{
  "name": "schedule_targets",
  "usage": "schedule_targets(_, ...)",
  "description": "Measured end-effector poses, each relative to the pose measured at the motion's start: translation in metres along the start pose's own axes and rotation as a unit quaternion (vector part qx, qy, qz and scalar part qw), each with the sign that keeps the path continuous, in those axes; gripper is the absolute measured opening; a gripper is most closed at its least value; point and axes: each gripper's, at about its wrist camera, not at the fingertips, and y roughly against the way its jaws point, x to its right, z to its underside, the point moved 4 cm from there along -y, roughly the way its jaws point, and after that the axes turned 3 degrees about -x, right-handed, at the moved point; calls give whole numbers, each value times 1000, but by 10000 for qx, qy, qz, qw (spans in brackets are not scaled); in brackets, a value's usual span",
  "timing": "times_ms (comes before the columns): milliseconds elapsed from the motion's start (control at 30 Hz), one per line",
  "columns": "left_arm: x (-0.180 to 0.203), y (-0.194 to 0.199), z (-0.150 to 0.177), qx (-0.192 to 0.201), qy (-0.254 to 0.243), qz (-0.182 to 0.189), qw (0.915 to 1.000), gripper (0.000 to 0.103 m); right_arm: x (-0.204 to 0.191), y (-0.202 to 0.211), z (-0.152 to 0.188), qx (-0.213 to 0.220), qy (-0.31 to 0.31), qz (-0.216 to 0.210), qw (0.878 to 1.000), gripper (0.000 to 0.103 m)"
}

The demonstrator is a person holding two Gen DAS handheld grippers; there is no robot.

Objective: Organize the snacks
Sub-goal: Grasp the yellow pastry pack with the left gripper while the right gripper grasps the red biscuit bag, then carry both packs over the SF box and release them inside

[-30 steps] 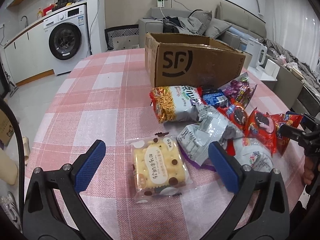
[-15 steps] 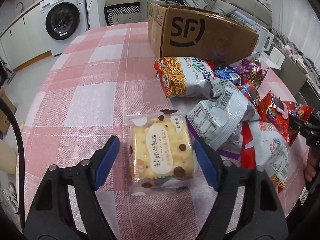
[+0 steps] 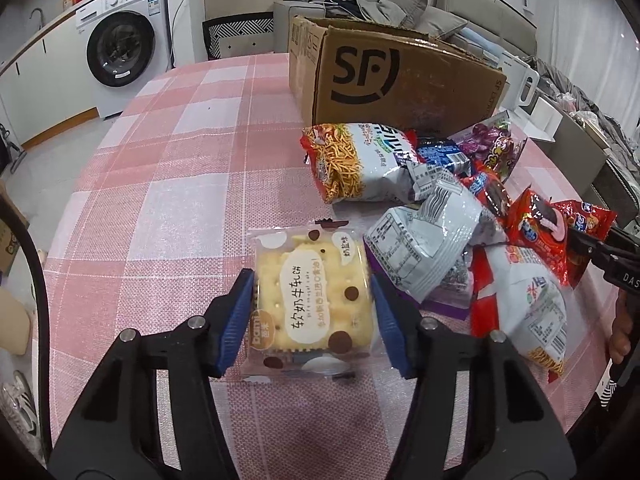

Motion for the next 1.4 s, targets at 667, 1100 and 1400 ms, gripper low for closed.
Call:
schedule_targets(667, 1, 61, -24, 761, 159, 195, 9968, 55, -6, 41, -12, 735, -385, -235, 9963, 48)
schedule_targets(1100, 10, 72, -73, 882, 121, 303, 9956, 55, -37, 45, -48, 987, -337, -491, 9933, 48)
schedule_targets(1400, 30, 62, -106, 841, -8, 431, 9955, 55, -29, 43, -75, 1012, -528, -556, 9919, 48)
